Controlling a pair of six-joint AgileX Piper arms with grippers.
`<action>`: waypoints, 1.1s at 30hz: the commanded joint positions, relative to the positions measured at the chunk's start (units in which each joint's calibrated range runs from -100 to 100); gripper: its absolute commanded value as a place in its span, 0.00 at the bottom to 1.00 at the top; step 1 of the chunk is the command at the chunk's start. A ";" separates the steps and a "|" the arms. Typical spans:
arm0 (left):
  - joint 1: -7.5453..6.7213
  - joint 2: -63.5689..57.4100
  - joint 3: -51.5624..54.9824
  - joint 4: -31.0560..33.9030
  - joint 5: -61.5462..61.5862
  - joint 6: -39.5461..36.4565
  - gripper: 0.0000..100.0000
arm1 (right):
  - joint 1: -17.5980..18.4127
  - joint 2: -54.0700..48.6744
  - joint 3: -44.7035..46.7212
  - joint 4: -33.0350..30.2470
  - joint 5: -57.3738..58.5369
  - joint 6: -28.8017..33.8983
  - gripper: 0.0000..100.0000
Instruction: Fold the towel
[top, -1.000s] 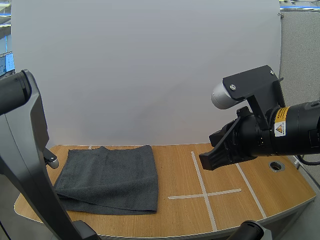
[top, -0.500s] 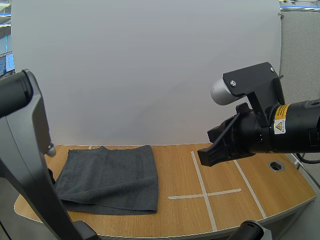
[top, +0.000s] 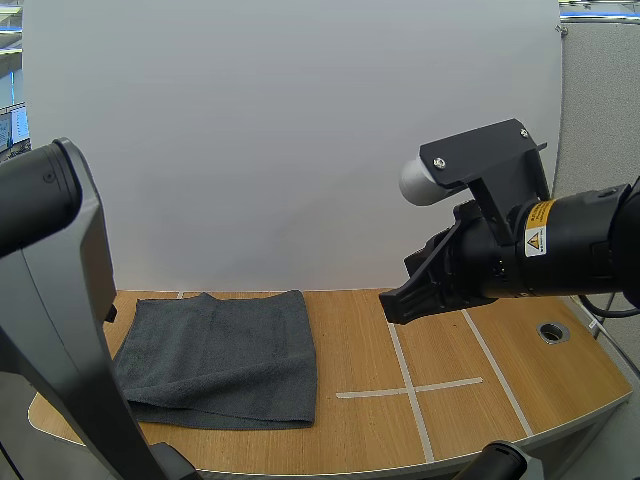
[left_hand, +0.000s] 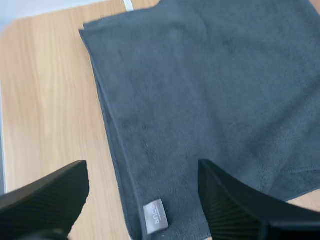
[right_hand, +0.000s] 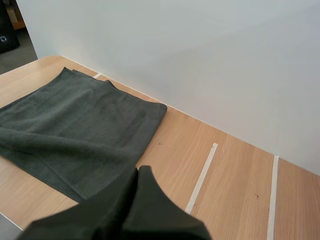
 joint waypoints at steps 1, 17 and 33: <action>0.04 7.16 -0.47 2.47 1.54 -4.45 0.98 | -0.23 0.60 0.04 0.32 -0.66 -0.99 0.00; 0.04 23.06 -0.47 4.81 1.54 -7.13 0.90 | -0.23 0.60 0.04 0.32 1.39 -1.35 0.00; -0.10 28.13 -0.47 3.43 -3.48 -7.03 0.90 | -0.23 0.60 0.04 0.32 3.08 -1.64 0.00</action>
